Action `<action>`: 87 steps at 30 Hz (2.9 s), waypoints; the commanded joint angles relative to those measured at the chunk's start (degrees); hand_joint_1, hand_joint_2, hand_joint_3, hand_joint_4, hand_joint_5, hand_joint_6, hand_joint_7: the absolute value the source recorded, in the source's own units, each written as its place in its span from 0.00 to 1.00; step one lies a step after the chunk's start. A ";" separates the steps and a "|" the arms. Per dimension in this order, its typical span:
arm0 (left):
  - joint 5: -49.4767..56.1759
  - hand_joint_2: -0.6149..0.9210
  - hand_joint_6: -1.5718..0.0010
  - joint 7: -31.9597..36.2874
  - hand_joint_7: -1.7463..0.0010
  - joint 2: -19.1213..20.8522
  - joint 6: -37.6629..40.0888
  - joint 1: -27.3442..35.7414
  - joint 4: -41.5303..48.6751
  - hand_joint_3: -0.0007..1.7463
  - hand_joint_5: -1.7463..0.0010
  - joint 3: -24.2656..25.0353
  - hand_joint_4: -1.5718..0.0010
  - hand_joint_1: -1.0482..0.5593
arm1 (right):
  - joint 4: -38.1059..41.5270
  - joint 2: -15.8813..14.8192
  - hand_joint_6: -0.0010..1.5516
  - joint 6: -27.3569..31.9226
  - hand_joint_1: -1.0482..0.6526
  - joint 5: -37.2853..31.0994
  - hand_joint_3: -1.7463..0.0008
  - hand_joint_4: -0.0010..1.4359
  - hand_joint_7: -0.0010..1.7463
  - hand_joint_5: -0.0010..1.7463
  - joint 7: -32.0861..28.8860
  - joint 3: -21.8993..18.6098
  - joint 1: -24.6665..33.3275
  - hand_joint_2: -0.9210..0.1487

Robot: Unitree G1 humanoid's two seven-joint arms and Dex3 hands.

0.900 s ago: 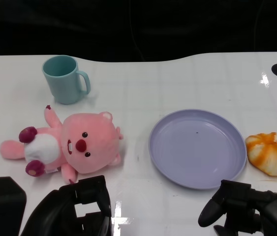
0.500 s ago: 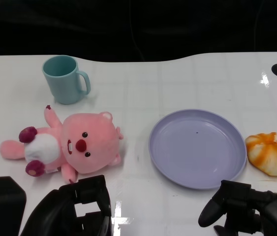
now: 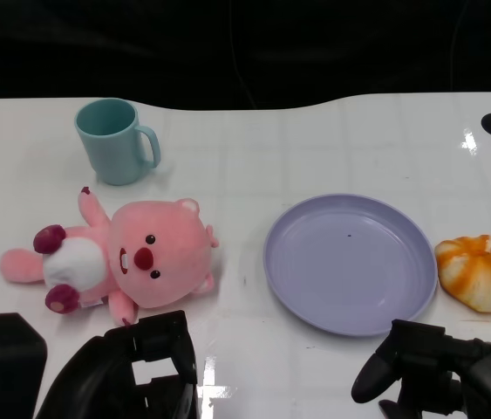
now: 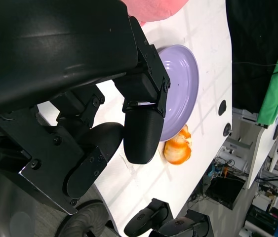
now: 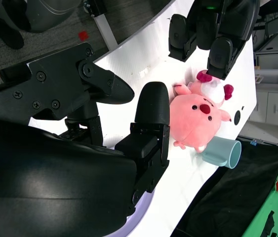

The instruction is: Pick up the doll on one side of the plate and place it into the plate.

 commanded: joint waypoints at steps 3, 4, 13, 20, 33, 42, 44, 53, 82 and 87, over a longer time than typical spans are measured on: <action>0.13 0.60 0.47 0.36 0.02 0.21 -0.34 -0.15 0.08 0.90 0.00 0.67 0.38 0.57 | 0.30 -0.66 0.35 -0.89 0.53 0.04 0.49 0.42 0.74 0.95 0.19 -0.50 -0.18 0.20; 0.07 0.59 0.48 0.32 0.02 0.17 -0.43 -0.12 0.09 0.90 0.00 0.72 0.39 0.57 | 0.29 -0.72 0.35 -0.96 0.53 -0.07 0.49 0.43 0.74 0.95 0.19 -0.45 -0.17 0.20; 1.19 0.64 0.48 1.18 0.18 -2.26 -5.21 0.19 0.94 0.83 0.04 1.64 0.45 0.58 | 1.18 -0.45 0.35 -1.52 0.52 -0.40 0.50 0.43 0.74 0.95 -0.02 -0.18 -0.59 0.20; 1.26 0.70 0.56 1.04 0.45 -3.92 -8.95 -0.31 1.34 0.62 0.21 3.25 0.56 0.49 | 1.81 0.18 0.35 -1.41 0.53 -0.38 0.50 0.42 0.74 0.95 -0.21 0.28 -1.30 0.20; 14.61 1.00 0.73 -0.74 0.77 2.05 -22.66 -3.20 3.31 0.10 0.48 4.01 0.81 0.34 | 2.06 0.38 0.35 -0.84 0.53 -0.95 0.49 0.42 0.74 0.96 -0.48 1.43 -2.21 0.21; 28.46 1.00 0.81 -0.23 0.90 9.45 -31.06 -7.00 5.38 0.08 0.57 5.50 0.98 0.26 | 2.18 0.39 0.35 -0.96 0.53 -0.94 0.49 0.42 0.74 0.95 -0.36 1.69 -2.28 0.21; 31.75 1.00 0.82 0.16 0.91 10.83 -31.18 -7.75 5.30 0.07 0.58 5.73 0.99 0.24 | 2.04 0.26 0.35 -0.68 0.53 -1.09 0.49 0.42 0.74 0.95 -0.39 1.74 -2.41 0.21; 47.29 1.00 0.85 -1.05 0.96 18.36 -29.49 -12.40 5.11 0.04 0.72 5.53 1.00 0.23 | 2.27 0.30 0.35 -0.91 0.53 -1.10 0.49 0.42 0.74 0.95 -0.42 1.72 -2.41 0.21; 76.16 0.99 0.84 -8.69 0.99 24.54 -27.25 -33.40 28.96 0.00 0.77 -12.50 0.99 0.20 | 0.47 0.53 0.36 0.97 0.52 -1.44 0.48 0.43 0.72 0.94 -1.01 2.12 -1.94 0.22; 77.04 1.00 0.84 -9.00 0.99 23.09 -27.24 -37.29 35.81 0.00 0.76 -15.01 0.99 0.19 | -0.46 0.49 0.36 1.91 0.52 -1.56 0.48 0.42 0.72 0.94 -1.22 2.34 -1.76 0.22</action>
